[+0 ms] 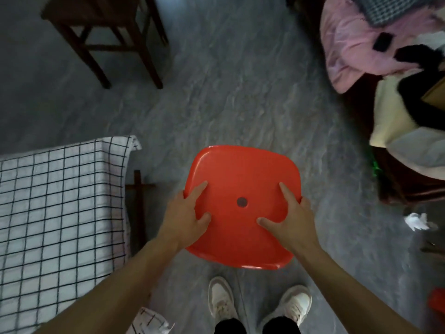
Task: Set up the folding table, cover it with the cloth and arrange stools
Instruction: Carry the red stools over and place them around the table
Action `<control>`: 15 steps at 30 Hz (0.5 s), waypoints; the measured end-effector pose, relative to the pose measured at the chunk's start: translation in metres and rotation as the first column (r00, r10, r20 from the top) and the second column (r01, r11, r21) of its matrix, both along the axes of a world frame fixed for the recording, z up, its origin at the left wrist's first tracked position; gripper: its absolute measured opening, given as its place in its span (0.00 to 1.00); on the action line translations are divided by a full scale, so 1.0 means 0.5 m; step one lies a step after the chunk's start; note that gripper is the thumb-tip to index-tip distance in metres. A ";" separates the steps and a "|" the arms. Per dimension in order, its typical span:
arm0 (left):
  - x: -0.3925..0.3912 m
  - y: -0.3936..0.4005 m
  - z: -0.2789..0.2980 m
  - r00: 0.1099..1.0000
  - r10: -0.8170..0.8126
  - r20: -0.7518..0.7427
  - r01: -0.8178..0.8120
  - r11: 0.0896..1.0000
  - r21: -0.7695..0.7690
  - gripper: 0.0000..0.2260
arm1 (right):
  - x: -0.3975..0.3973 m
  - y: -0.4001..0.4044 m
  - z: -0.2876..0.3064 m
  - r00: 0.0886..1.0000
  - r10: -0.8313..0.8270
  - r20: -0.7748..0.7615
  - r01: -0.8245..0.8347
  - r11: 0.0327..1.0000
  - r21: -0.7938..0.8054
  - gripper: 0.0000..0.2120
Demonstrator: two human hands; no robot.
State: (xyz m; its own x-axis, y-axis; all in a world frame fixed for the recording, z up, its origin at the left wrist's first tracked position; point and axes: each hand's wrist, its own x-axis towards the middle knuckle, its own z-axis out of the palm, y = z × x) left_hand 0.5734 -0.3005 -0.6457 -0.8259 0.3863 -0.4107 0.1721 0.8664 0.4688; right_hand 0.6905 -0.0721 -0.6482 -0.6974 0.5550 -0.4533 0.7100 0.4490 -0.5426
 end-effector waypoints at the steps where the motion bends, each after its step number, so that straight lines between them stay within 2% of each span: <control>1: -0.008 -0.021 -0.001 1.000 0.022 0.002 -0.022 1.000 0.005 0.37 | -0.014 -0.019 -0.003 1.000 0.017 -0.005 -0.018 1.000 -0.004 0.51; 10: -0.073 -0.157 -0.038 0.978 0.196 0.073 -0.198 0.980 0.020 0.35 | -0.099 -0.148 -0.045 0.989 0.148 0.010 -0.147 0.988 -0.054 0.51; 15: -0.071 -0.184 -0.080 0.970 0.169 0.173 -0.164 0.986 -0.040 0.36 | -0.108 -0.176 -0.081 0.972 0.213 0.099 -0.203 0.974 -0.100 0.49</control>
State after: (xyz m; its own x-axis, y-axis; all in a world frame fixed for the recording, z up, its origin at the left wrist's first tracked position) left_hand 0.5381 -0.3924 -0.6859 -0.7920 0.2373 -0.5625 -0.0584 0.8877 0.4568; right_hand 0.6367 -0.1598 -0.6888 -0.7373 0.3571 -0.5734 0.6628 0.5464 -0.5120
